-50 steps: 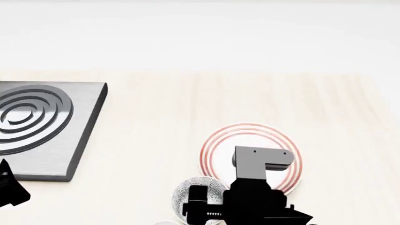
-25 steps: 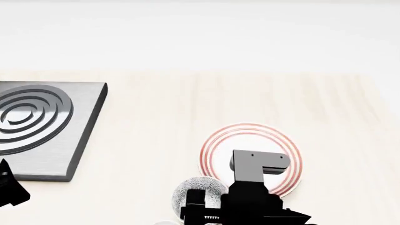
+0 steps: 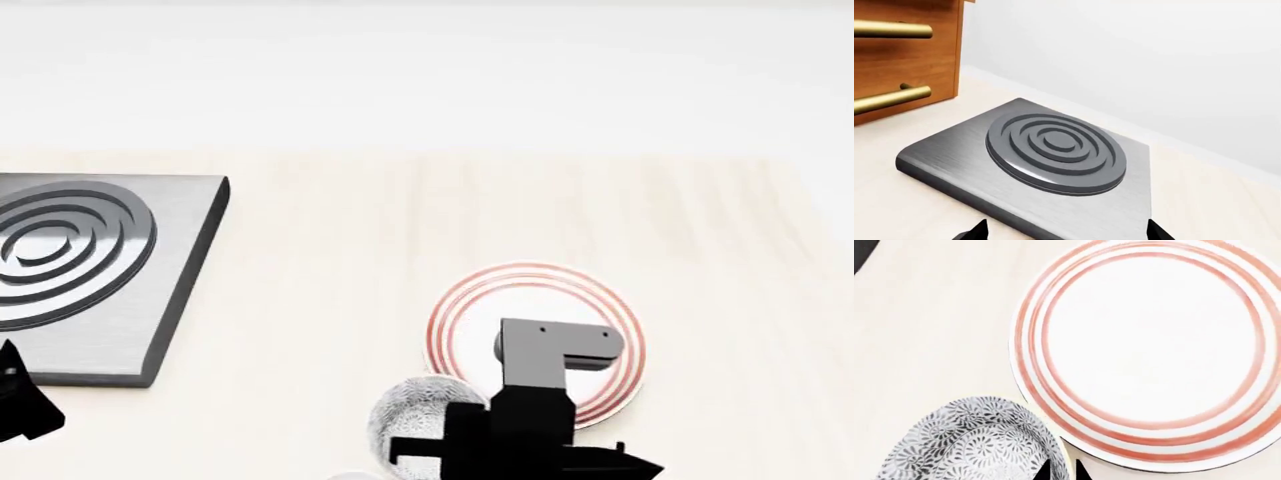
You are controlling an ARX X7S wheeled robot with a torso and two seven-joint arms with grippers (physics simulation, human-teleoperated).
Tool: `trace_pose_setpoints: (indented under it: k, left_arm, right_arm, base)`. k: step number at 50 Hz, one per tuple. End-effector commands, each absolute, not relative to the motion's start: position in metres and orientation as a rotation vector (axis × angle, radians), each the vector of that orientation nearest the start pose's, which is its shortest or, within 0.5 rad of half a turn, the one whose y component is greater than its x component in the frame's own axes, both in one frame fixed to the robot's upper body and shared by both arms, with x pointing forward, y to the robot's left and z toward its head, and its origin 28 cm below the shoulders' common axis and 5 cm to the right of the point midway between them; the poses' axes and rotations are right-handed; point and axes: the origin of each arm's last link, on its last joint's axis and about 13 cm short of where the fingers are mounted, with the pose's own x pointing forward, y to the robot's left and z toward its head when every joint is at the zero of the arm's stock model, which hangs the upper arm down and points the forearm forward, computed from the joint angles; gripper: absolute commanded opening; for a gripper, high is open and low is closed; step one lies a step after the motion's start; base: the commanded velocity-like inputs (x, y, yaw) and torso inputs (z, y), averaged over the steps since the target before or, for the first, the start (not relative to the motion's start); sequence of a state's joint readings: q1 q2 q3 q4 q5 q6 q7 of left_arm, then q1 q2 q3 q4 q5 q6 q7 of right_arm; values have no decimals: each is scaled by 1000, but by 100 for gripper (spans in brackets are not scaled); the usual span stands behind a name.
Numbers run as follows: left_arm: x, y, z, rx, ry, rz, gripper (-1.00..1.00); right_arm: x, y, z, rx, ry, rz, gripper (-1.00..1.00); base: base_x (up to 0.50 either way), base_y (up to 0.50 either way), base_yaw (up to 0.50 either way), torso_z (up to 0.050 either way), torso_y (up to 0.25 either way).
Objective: Pick the akita bowl between the plate and the ramekin and place it on the plate.
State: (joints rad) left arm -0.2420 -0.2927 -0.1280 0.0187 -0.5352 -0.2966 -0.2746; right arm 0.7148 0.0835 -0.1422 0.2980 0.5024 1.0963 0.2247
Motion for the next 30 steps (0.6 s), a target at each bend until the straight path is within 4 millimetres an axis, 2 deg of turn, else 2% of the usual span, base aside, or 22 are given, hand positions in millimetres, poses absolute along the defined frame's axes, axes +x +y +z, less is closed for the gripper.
trace_pose_setpoints:
  k: [1, 7, 13, 21, 30]
  left_arm:
    - [261, 290, 73, -261, 21, 315, 100]
    - [260, 290, 73, -262, 22, 315, 100]
    - [260, 290, 74, -261, 21, 315, 100]
    - [260, 290, 74, -261, 21, 315, 100]
    - [260, 290, 75, -263, 22, 316, 100]
  right_arm:
    - [319, -76, 98, 81, 660, 101, -100]
    - [316, -73, 110, 52, 578, 123, -100]
    - [315, -71, 132, 51, 526, 131, -100]
    - [318, -74, 162, 43, 477, 135, -100]
    - [331, -81, 196, 52, 436, 114, -100]
  base:
    - [0, 0, 0, 0, 0]
    - [0, 0, 0, 0, 0]
    - [0, 0, 0, 0, 0]
    - [0, 0, 0, 0, 0]
    - [0, 0, 0, 0, 1]
